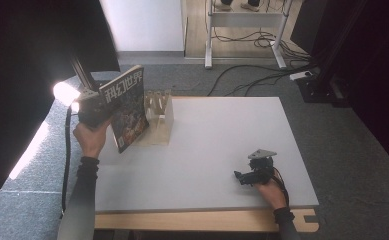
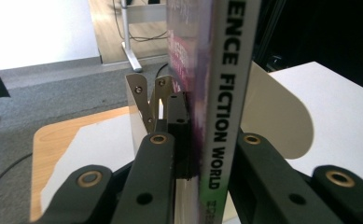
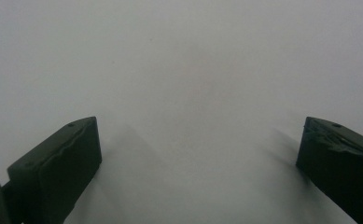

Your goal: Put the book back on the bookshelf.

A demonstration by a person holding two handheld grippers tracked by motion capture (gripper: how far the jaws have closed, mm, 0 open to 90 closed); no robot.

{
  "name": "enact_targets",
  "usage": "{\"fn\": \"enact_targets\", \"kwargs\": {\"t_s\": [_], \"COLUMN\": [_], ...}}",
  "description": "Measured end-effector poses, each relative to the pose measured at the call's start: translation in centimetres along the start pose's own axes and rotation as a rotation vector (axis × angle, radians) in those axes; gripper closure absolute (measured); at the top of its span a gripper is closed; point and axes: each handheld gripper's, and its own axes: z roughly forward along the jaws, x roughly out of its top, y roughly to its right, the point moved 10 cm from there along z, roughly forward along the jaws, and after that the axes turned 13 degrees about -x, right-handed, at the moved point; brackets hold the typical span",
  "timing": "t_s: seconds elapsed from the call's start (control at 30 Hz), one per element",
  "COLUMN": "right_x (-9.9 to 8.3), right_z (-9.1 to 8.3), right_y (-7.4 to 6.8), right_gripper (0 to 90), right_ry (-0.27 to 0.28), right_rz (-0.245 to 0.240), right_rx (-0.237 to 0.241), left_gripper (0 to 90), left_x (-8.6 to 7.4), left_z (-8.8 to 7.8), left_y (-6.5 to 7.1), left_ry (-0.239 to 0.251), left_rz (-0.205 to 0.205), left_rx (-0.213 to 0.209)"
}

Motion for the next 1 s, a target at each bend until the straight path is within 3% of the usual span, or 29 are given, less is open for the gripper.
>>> {"fn": "enact_targets", "kwargs": {"t_s": [0.13,0.4,0.43,0.47,0.57,0.77,0.9,1.0], "right_x": [0.0,0.0,0.0,0.0,0.0,0.0,0.0,0.0], "right_z": [0.0,0.0,0.0,0.0,0.0,0.0,0.0,0.0], "right_y": [0.0,0.0,0.0,0.0,0.0,0.0,0.0,0.0], "right_gripper": [0.0,0.0,0.0,0.0,0.0,0.0,0.0,0.0], "right_ry": [-0.001,-0.001,-0.001,-0.002,-0.002,-0.002,-0.002,-0.001], "right_rz": [0.003,0.001,0.001,0.001,0.002,0.003,0.003,0.003], "right_rx": [0.000,0.000,0.000,0.000,0.000,0.001,0.000,0.000], "left_gripper": [82.5,79.9,78.3,77.3,81.4,82.7,82.5,81.8], "left_x": [-0.9,-2.2,-2.6,-2.6,-2.4,-1.9,-1.5,-1.5], "left_z": [0.2,-0.9,-1.0,-1.1,-1.1,0.2,1.0,1.0], "left_y": [-0.1,0.5,0.6,0.6,0.1,-0.7,-0.9,-0.8], "left_ry": [0.007,-0.183,-0.218,-0.222,-0.212,-0.118,-0.076,-0.079], "left_rz": [-0.013,-0.014,-0.027,-0.029,-0.031,-0.052,-0.070,-0.074], "left_rx": [-0.026,-0.062,-0.084,-0.086,-0.051,-0.008,-0.022,-0.035]}}
